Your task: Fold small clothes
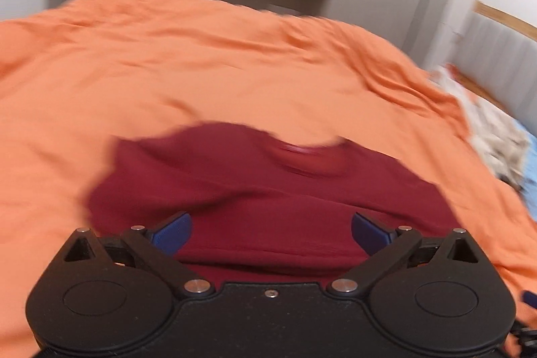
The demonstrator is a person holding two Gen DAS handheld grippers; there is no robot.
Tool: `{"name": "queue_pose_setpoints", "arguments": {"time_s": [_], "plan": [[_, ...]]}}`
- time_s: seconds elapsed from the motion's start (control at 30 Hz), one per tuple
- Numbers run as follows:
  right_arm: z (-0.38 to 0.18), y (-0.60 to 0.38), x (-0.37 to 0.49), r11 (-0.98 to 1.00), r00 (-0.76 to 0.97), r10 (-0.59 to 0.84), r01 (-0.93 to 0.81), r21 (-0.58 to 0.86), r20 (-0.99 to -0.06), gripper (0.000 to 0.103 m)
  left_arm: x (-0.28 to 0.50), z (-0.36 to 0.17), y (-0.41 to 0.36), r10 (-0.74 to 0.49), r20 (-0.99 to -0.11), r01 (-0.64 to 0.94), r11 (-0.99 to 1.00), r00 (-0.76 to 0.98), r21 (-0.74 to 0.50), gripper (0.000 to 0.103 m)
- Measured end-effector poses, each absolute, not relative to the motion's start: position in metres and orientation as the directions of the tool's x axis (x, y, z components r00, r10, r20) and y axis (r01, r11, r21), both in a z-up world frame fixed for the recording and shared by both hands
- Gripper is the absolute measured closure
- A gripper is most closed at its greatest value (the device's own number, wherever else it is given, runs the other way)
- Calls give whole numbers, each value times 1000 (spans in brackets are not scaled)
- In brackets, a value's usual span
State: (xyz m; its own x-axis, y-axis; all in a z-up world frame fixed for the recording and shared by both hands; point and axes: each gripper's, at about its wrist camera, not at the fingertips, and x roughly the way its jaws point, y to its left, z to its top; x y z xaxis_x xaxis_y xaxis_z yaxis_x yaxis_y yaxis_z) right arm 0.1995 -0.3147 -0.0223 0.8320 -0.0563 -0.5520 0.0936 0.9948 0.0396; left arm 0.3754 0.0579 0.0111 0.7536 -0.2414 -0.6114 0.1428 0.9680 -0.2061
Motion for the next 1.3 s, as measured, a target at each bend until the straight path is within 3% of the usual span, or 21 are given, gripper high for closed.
{"name": "queue_pose_setpoints", "arguments": {"time_s": [0.27,0.47,0.6,0.73,0.97,1.13,1.3], "plan": [[-15,-277,270,999,834,21,-33,-13,-551,0,408,-1,157,3,-623,-181,958,782,-223,1],[-25,-242,319,995,830,66,-99,-30,-553,0,441,-25,168,-37,-662,-162,958,748,-237,2],[-38,-224,342,989,816,58,-125,-77,-575,0,456,-43,170,90,-710,-256,958,698,-130,5],[-60,-215,354,986,780,9,-109,-123,-626,0,456,-63,199,143,-754,-387,909,641,-157,5],[-72,-222,348,991,783,25,-100,-86,-622,0,448,-63,208,123,-740,-397,894,661,-206,5],[-76,-223,347,991,784,24,-100,-88,-620,0,425,-50,221,-70,-604,-247,871,794,-425,2],[-77,-224,348,993,781,35,-99,-69,-623,0,431,-60,211,-155,-624,-173,884,766,-433,2]]}}
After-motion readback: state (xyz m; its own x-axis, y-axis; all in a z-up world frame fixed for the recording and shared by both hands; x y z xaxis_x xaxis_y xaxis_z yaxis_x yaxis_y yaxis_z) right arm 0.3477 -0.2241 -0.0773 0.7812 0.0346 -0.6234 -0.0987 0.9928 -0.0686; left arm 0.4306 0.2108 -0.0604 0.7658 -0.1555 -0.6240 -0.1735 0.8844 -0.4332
